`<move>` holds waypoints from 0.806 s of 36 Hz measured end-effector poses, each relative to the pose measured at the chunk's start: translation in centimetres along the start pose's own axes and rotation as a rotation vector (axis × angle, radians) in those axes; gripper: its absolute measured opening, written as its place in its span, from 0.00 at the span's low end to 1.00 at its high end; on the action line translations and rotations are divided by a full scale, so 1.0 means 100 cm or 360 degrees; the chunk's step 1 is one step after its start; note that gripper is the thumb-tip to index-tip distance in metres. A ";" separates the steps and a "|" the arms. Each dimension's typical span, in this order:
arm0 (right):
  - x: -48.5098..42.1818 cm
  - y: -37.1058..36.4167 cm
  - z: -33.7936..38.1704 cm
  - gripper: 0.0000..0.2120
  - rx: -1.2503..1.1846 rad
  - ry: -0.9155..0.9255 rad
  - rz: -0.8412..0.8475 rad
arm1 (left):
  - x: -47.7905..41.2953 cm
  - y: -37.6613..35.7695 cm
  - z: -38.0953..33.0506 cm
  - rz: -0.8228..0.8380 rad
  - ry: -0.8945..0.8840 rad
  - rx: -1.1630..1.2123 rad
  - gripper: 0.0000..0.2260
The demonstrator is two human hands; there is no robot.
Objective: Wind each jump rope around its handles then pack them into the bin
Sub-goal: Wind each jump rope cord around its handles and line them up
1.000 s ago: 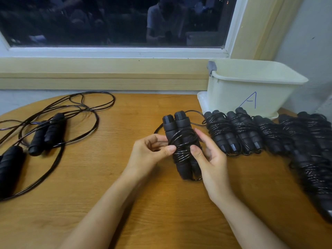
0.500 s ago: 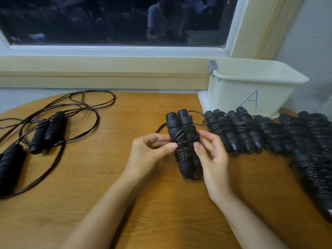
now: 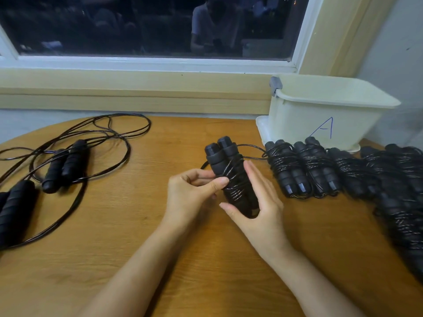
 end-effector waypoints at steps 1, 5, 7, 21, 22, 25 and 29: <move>0.000 -0.001 0.001 0.41 0.0070 0.0041 0.0013 | 0.000 0.000 0.000 0.0000 -0.0006 -0.0013 0.13; 0.000 -0.002 0.003 0.41 0.0272 0.0152 0.0022 | 0.003 -0.004 0.002 0.0035 -0.0006 -0.0054 0.14; -0.001 -0.001 0.003 0.42 0.0418 0.0186 -0.0002 | 0.005 -0.007 0.001 0.0078 -0.0025 -0.0082 0.14; -0.009 0.012 -0.004 0.38 0.0704 0.0095 -0.0058 | 0.012 -0.022 0.005 0.0375 -0.0215 -0.0296 0.14; -0.009 0.012 -0.005 0.37 0.0686 0.0092 -0.0073 | 0.012 -0.022 0.003 0.0393 -0.0245 -0.0307 0.13; -0.008 0.013 -0.009 0.36 0.0576 0.0061 -0.0112 | 0.015 -0.024 -0.007 0.0405 -0.0397 -0.0380 0.11; -0.008 0.013 -0.012 0.36 0.0398 -0.0007 -0.0111 | 0.015 -0.023 -0.016 0.0324 -0.0638 -0.0506 0.11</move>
Point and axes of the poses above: each hand's wrist, its own x-axis away from the middle knuckle, its own y-axis out of the back of the hand, z = x × y, the point moved 9 cm from there along -x, towards the middle knuckle, and after that the axes turned 14 degrees about -z, right-handed, at the moved point
